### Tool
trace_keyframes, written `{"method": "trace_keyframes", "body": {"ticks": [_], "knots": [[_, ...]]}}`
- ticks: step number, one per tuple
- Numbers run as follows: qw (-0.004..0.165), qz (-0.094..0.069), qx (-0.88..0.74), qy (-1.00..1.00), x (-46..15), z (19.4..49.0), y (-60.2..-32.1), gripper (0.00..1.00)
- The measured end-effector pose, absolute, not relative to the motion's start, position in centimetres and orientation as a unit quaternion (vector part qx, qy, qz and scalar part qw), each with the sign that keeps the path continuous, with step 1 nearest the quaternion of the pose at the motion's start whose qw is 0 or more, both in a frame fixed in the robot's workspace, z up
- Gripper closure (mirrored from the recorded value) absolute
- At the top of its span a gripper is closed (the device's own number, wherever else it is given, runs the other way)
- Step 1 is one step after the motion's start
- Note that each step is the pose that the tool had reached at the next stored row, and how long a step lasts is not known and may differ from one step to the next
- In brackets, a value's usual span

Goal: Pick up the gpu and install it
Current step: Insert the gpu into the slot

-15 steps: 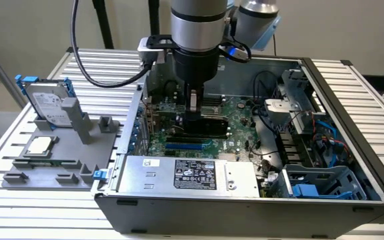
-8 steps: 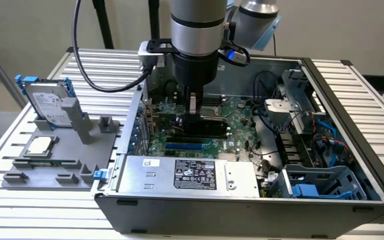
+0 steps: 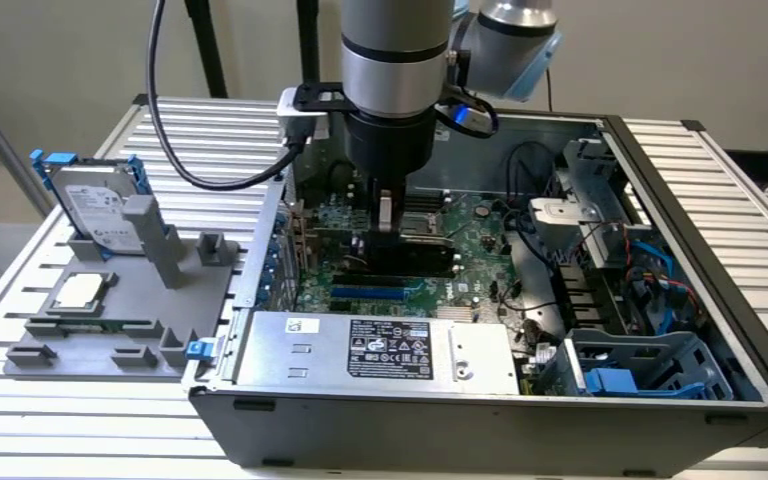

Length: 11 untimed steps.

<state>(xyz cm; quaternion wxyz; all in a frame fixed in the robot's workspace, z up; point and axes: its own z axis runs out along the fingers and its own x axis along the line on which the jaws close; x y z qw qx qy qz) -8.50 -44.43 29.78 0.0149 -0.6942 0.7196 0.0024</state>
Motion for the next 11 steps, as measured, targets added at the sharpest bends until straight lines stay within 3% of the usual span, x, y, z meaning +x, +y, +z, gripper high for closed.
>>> {"method": "trace_keyframes", "body": {"ticks": [11], "knots": [[0.014,0.003,-0.694,0.72,-8.69,29.37,-44.44,1.0]]}}
